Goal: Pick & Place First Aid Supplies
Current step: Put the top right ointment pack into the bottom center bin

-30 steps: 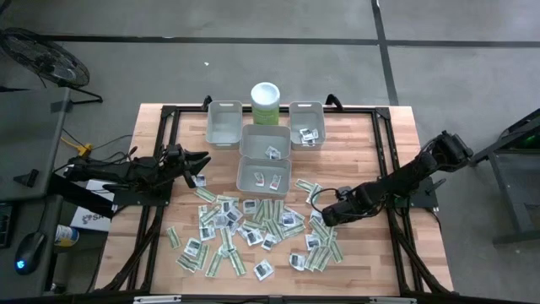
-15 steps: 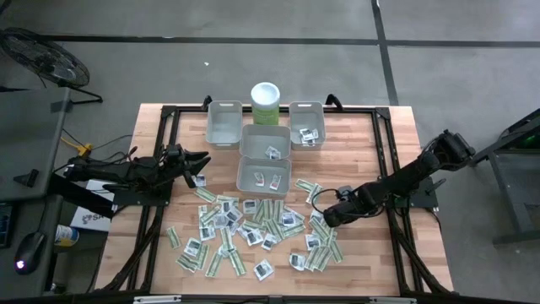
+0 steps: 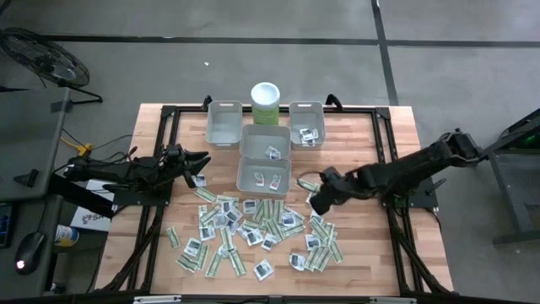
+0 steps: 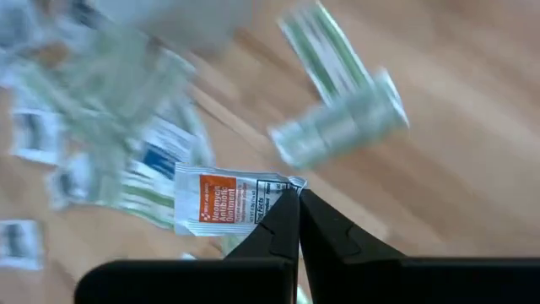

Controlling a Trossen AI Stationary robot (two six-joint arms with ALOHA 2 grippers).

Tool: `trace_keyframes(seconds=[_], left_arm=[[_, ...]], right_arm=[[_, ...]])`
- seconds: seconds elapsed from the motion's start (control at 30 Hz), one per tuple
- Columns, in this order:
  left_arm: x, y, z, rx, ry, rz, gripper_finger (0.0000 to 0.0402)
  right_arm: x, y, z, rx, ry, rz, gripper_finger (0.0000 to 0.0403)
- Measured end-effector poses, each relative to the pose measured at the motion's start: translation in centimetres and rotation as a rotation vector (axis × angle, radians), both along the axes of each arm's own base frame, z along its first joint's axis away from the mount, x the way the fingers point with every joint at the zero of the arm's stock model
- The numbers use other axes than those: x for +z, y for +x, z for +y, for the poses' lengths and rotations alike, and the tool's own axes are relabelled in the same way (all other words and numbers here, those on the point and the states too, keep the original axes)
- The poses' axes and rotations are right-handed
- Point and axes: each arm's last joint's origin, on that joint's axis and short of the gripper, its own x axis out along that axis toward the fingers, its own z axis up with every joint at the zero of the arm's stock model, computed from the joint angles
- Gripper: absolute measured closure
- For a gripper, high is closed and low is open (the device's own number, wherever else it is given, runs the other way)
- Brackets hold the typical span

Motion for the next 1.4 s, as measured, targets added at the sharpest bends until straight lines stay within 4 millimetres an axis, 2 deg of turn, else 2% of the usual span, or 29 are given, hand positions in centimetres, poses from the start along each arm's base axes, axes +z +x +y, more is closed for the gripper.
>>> trace_keyframes(seconds=[0.17, 0.37, 0.63, 0.83, 1.0, 1.17, 1.27, 1.4], left_arm=[[0.0, 0.0, 0.0, 0.0, 0.0, 0.0, 0.027], [0.0, 0.0, 0.0, 0.0, 0.0, 0.0, 0.027], [0.0, 0.0, 0.0, 0.0, 0.0, 0.0, 0.027], [0.0, 0.0, 0.0, 0.0, 0.0, 0.0, 0.027], [0.0, 0.0, 0.0, 0.0, 0.0, 0.0, 0.027], [0.0, 0.0, 0.0, 0.0, 0.0, 0.0, 0.027], [0.0, 0.0, 0.0, -0.001, 0.0, 0.0, 0.027], [0.0, 0.0, 0.0, 0.0, 0.0, 0.0, 0.027]], right_arm=[[3.1, 2.6, -2.6, 0.151, -0.088, -0.029, 0.0402], [4.5, 6.9, -5.7, 0.348, -0.188, 0.049, 0.0402], [4.0, 13.3, -9.0, 0.616, -0.301, 0.118, 0.0402], [2.8, 16.9, -10.3, 0.778, -0.35, 0.18, 0.0402], [1.3, 18.3, -10.5, 0.865, -0.347, 0.237, 0.0403], [0.8, 18.5, -10.5, 0.924, -0.357, 0.245, 0.0395], [0.8, 18.5, -10.5, 0.912, -0.365, 0.252, 0.0375], [0.8, 18.4, -10.5, 0.89, -0.344, 0.254, 0.0328]])
